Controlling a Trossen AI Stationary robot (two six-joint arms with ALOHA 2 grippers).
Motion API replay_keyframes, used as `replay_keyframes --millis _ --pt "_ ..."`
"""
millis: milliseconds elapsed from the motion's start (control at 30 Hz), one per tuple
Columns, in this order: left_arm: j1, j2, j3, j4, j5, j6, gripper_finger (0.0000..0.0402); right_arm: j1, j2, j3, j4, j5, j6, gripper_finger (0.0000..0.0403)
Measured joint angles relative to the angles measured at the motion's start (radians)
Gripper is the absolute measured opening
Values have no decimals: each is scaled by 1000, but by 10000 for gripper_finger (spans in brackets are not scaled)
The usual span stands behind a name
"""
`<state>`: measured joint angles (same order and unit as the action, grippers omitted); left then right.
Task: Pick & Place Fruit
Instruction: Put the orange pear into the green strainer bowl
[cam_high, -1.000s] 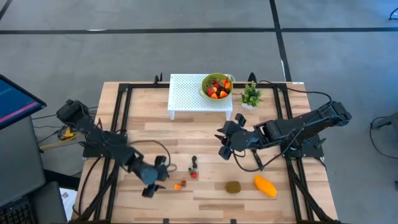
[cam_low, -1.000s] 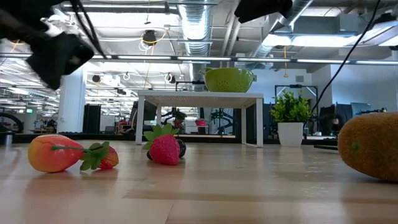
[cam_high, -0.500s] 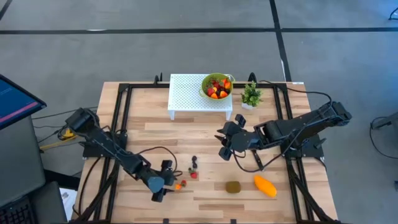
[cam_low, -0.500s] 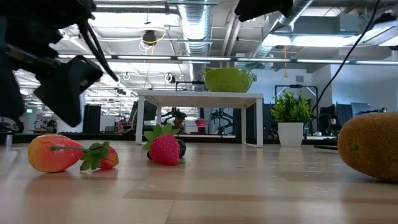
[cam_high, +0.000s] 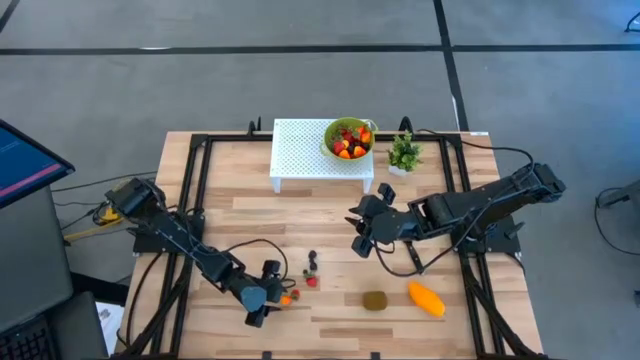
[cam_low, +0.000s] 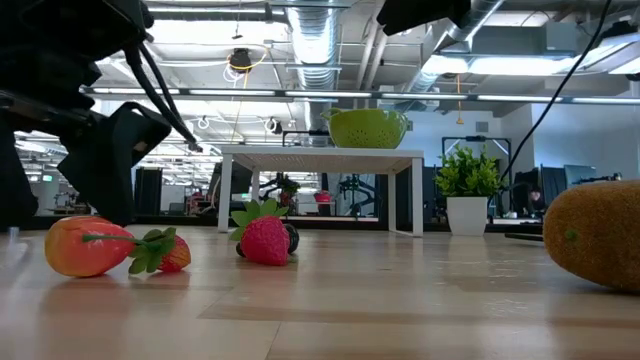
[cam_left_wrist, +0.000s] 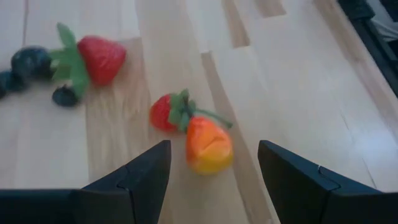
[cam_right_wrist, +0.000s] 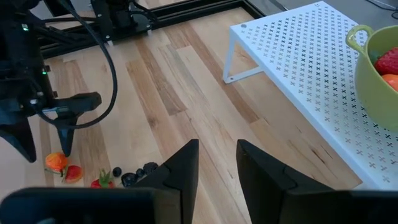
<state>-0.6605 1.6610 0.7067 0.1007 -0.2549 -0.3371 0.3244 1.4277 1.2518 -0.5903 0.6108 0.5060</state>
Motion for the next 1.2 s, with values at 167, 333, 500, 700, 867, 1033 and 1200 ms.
replay_keyframes --millis 167,333,500,700,867,1033,1200 --pt "26 26 0 40 34 19 237 0 0 0 0 0 0 102" --pt "52 56 0 84 90 50 237 0 0 0 0 0 -4 102" --pt "58 56 -17 103 97 35 231 0 0 0 0 0 -6 102" --pt "58 56 -52 169 105 9 205 0 0 0 0 0 -8 102" --pt "58 56 -79 219 101 7 188 0 0 0 0 1 -8 102" --pt "68 56 -96 239 94 -16 178 0 0 0 0 1 -8 102" --pt "83 56 -97 243 82 -19 166 0 0 0 0 1 -8 102"
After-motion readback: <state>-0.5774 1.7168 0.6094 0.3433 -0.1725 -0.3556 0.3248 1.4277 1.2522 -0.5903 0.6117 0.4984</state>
